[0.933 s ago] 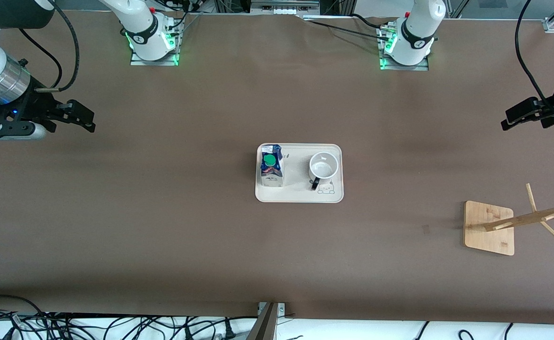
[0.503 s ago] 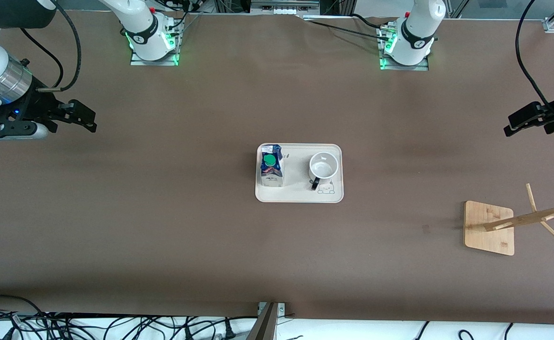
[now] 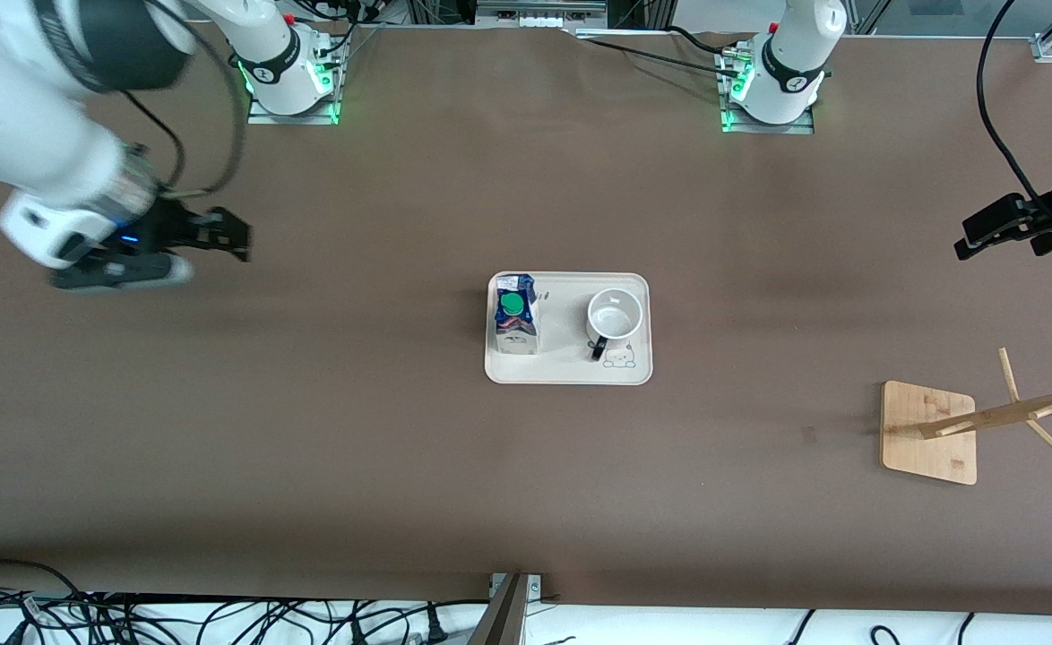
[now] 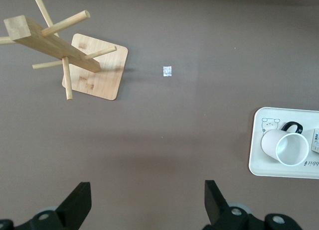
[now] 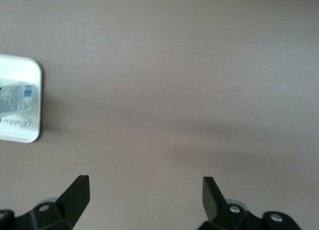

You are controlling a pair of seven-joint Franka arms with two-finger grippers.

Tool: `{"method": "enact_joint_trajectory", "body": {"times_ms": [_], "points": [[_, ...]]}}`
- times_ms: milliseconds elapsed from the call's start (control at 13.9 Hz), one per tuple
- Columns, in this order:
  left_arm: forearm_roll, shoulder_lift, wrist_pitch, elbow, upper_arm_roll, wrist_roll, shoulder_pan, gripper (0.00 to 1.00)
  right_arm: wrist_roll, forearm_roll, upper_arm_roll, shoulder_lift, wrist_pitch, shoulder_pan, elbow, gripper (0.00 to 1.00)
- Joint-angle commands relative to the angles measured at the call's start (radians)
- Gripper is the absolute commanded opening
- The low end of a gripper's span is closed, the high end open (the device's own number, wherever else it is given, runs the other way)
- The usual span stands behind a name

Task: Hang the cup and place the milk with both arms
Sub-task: 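Move the right gripper toward the milk carton on the tray, then lower the right gripper and grasp the blue milk carton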

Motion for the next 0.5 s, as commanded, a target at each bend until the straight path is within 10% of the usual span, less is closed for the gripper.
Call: {"method": "enact_joint_trajectory", "body": {"times_ms": [0,431], "points": [[-0.076,0.001,-0.004,0.004,0.01,0.002,0.01,1.0,0.146,0.018,0.011,0.086,0.022,0.099,0.064,1.0],[-0.095,0.043,0.002,0.006,0.003,0.021,0.064,1.0,0.622,0.074,0.012,0.372,0.169,0.342,0.301,1.0]]}}
